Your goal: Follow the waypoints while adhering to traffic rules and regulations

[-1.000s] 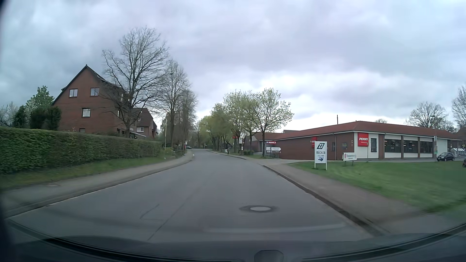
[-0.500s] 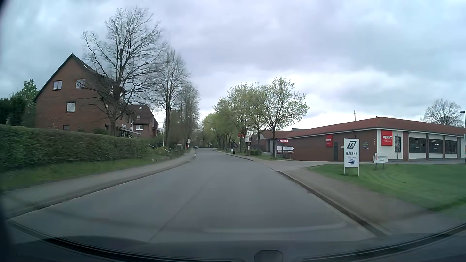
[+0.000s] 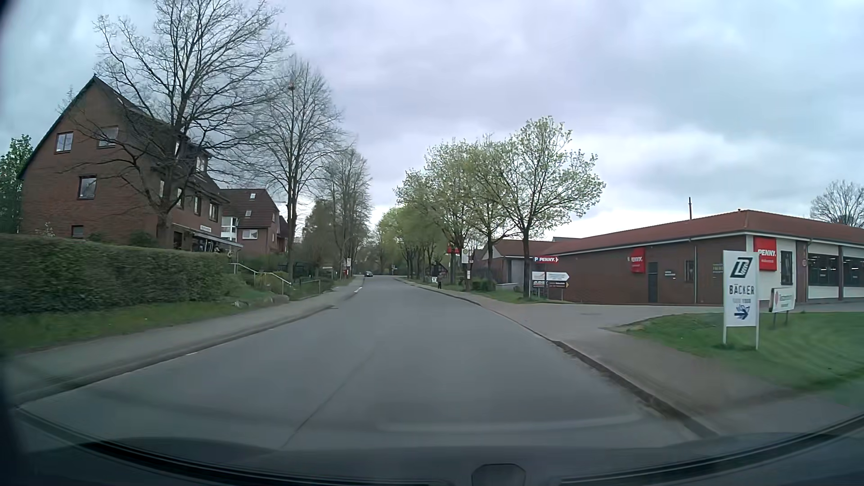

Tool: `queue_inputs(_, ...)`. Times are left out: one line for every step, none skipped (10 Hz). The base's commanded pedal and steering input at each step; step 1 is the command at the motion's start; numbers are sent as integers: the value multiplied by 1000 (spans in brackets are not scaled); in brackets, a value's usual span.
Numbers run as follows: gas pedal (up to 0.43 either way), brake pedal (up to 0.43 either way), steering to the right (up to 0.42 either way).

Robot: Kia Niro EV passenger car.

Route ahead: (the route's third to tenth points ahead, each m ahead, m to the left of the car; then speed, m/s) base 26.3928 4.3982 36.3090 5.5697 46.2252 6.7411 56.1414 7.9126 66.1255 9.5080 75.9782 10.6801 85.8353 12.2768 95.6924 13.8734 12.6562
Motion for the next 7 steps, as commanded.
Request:
queue_inputs(189, 0, -13)
queue_inputs(189, 0, -15)
queue_inputs(189, 0, -15)
queue_inputs(189, 0, -15)
queue_inputs(189, 0, -15)
queue_inputs(189, 6, -15)
queue_inputs(189, 0, -15)
